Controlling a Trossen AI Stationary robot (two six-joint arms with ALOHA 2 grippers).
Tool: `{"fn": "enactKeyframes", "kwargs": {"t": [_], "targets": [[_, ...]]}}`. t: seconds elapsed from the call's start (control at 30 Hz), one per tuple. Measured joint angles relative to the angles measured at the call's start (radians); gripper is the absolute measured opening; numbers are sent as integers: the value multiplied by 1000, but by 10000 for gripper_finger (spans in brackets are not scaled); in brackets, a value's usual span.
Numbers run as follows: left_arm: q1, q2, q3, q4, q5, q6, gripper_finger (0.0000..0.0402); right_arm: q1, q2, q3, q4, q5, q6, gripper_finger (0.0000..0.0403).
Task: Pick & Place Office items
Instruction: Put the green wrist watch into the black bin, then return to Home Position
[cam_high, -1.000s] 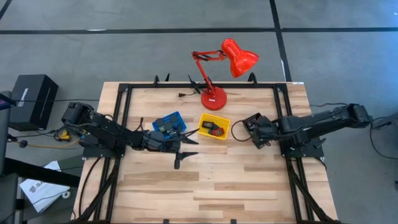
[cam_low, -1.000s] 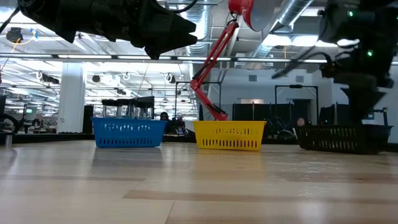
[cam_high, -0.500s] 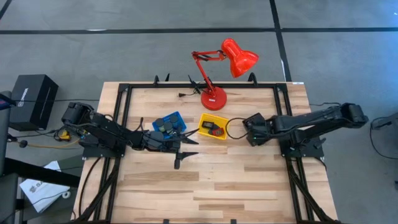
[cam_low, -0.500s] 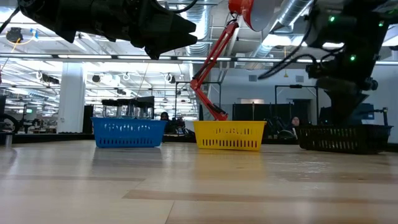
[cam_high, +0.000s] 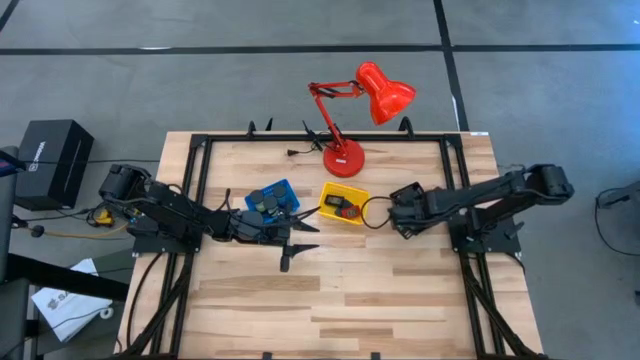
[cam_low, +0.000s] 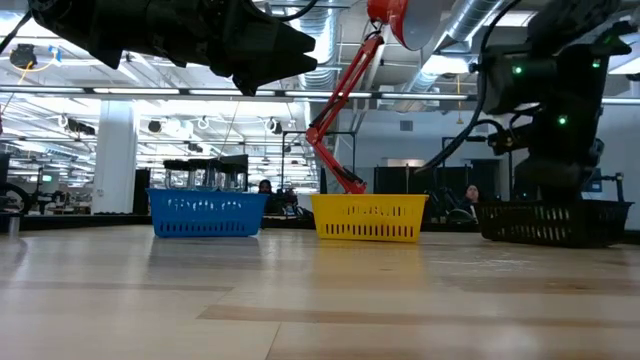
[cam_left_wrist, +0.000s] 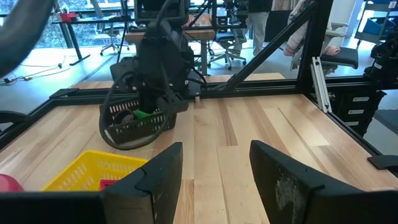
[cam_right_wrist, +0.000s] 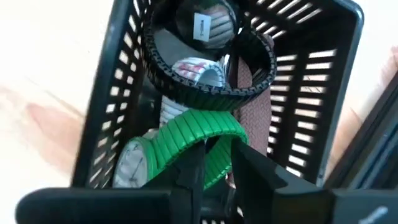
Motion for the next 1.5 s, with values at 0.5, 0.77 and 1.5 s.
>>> {"fn": "enactKeyframes", "kwargs": {"t": [0.5,0.77,1.5], "targets": [[0,0,0,0,0,0,181,3,-131,289,-228,-21,-214,71],[-13,0,0,0,0,0,181,88,-246,300,-148,-22,-603,71],[-5,-587,-276,-45,-174,57,181,200,-859,-156,659,-199,-795,71]]}}
